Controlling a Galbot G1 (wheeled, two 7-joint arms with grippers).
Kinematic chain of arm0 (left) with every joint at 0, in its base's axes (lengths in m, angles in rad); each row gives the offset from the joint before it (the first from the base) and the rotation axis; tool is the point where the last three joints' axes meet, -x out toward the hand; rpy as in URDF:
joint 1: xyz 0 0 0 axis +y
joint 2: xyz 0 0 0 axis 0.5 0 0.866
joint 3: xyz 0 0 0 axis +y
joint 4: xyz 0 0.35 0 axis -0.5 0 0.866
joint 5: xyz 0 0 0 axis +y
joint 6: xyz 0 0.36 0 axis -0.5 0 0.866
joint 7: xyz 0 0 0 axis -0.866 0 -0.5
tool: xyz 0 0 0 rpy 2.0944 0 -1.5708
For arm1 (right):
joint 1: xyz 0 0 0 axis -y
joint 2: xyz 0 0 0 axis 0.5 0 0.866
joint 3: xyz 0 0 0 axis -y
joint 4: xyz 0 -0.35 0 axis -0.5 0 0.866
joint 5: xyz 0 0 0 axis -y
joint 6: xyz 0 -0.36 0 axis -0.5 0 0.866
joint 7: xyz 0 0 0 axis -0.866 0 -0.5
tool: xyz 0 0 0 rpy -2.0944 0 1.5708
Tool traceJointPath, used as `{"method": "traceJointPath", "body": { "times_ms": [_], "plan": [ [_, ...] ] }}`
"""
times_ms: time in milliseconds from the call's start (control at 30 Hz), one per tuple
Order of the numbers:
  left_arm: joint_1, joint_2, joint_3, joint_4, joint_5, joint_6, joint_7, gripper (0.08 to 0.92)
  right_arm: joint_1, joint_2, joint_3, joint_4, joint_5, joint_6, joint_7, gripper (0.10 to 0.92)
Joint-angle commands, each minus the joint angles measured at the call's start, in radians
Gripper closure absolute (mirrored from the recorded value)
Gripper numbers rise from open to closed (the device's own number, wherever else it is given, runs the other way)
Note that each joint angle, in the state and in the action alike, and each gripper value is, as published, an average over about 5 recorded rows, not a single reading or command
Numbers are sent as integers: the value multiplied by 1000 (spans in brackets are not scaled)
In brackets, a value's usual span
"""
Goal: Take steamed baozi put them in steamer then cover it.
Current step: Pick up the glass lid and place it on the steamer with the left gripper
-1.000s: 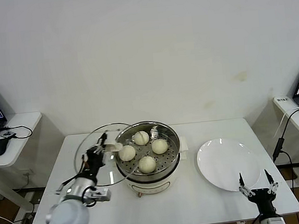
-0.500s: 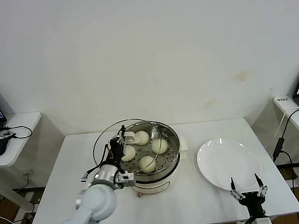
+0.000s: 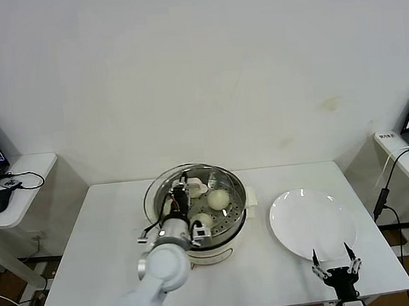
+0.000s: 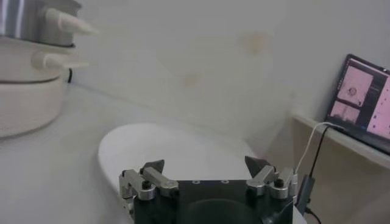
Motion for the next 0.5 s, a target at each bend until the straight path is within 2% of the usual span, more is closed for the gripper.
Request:
{"method": "traceJointPath", "body": {
  "times_ms": [33, 500],
  "plan": [
    [-13, -113, 29, 37, 109, 18, 44, 862, -5, 2, -1, -7, -22, 2, 3, 203],
    [2, -142, 27, 62, 141, 6, 34, 862, -18, 1, -1, -6, -24, 13, 0, 203]
  ]
}}
